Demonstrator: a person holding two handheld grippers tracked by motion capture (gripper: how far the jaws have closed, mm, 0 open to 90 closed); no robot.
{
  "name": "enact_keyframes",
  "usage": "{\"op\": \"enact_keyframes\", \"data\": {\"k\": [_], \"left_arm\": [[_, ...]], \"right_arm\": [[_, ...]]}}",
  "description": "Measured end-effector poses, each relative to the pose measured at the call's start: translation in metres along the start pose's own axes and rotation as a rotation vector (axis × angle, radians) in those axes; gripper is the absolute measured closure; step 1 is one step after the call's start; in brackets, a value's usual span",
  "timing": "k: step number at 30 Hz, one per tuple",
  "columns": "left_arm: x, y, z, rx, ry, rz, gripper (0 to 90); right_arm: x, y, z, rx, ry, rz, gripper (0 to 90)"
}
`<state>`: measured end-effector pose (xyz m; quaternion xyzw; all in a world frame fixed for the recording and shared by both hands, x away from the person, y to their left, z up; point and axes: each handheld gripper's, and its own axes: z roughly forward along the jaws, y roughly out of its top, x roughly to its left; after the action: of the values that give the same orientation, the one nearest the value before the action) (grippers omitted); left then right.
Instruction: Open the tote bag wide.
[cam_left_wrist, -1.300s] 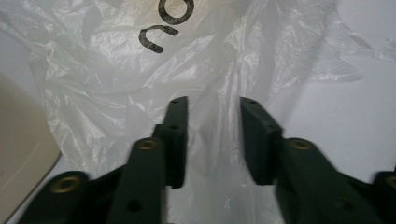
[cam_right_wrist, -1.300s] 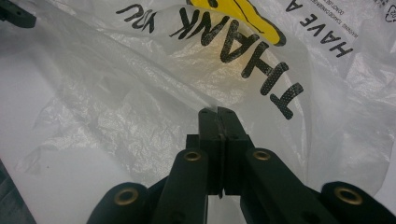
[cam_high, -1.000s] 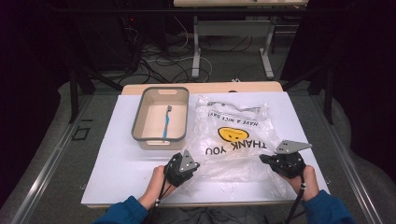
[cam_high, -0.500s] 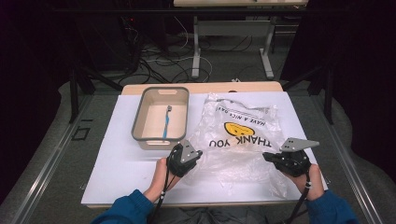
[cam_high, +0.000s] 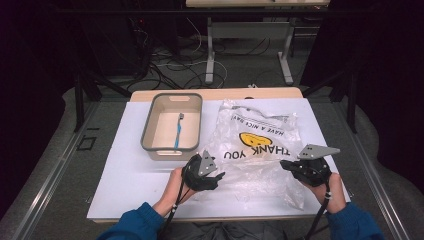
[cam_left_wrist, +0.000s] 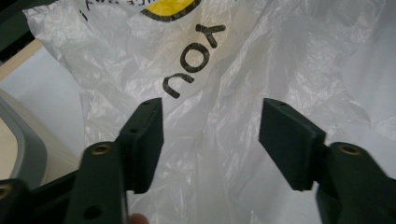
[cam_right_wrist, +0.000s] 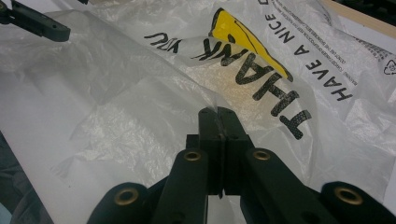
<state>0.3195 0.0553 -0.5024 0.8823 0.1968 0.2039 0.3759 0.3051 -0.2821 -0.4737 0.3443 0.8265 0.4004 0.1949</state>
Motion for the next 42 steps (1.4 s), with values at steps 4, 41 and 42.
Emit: {"op": "enact_keyframes", "data": {"k": [4,41,42], "left_arm": [[-0.003,0.009,0.005,-0.003,-0.008,0.021,31.8],[0.024,0.039,0.026,-0.062,0.059,0.007,89.7],[0.024,0.038,0.025,-0.064,0.063,0.008,89.7]], "right_arm": [[0.001,0.004,0.0,0.006,-0.008,-0.008,90.0],[0.004,0.061,0.063,0.218,0.113,-0.087,56.9],[0.004,0.061,0.063,0.218,0.113,-0.087,56.9]]}}
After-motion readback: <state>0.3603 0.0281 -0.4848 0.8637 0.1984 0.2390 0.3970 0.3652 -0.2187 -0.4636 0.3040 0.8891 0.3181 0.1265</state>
